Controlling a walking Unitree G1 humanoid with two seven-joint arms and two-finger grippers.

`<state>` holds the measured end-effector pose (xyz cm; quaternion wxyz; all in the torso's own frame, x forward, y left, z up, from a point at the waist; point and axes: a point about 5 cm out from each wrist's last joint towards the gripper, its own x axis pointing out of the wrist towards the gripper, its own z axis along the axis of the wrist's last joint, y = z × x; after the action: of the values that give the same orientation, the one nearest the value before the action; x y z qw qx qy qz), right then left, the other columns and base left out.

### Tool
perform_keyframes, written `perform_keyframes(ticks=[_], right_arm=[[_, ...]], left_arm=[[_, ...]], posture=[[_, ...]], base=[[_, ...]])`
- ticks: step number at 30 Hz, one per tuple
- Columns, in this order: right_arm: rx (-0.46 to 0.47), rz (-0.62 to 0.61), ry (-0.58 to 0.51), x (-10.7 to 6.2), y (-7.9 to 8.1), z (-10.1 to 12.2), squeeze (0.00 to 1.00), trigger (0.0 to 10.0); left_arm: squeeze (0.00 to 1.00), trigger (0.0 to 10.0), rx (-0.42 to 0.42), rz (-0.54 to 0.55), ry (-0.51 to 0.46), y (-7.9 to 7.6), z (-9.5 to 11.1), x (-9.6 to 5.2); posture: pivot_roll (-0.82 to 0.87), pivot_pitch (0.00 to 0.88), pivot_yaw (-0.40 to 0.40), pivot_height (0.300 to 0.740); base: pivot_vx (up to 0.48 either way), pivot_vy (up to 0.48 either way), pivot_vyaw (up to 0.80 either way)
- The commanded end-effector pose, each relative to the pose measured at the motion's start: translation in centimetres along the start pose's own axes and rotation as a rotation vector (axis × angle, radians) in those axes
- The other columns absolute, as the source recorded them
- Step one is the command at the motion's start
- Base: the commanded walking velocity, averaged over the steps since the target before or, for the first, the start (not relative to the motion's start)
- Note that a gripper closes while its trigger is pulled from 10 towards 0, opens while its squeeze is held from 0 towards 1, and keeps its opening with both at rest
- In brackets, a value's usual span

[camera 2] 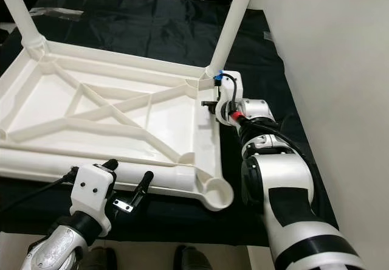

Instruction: Building children table

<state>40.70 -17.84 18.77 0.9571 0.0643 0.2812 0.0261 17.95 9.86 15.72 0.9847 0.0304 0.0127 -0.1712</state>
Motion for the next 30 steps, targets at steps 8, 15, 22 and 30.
perform_keyframes(ticks=[8, 15, 22, 30], right_arm=[[0.258, -0.028, 0.078, 0.1, -1.7, -2.0, 0.00, 0.0], [0.484, -0.213, 0.079, -0.2, -4.0, -2.7, 0.00, 0.0], [0.612, -0.373, 0.016, -0.6, -5.7, -2.6, 0.00, 0.0], [0.660, -0.441, 0.000, -0.8, -5.6, -2.6, 0.00, 0.0]], left_arm=[[0.00, 10.0, -0.015, -0.001, 0.031, -0.3, -0.6, 0.0], [0.00, 10.0, -0.021, 0.002, 0.030, -0.3, -0.6, 0.0], [0.00, 10.0, -0.024, 0.003, 0.029, -0.3, -0.6, 0.1], [0.00, 10.0, -0.021, 0.005, 0.029, -0.2, -0.6, 0.2]], posture=[[-0.02, 0.196, -0.166, 0.740], [-0.03, 0.198, -0.168, 0.740], [-0.04, 0.201, -0.171, 0.740], [-0.03, 0.199, -0.173, 0.740]], base=[[0.000, 0.000, 0.00], [0.000, 0.000, 0.00], [0.000, 0.000, 0.00], [0.000, 0.000, 0.00]])
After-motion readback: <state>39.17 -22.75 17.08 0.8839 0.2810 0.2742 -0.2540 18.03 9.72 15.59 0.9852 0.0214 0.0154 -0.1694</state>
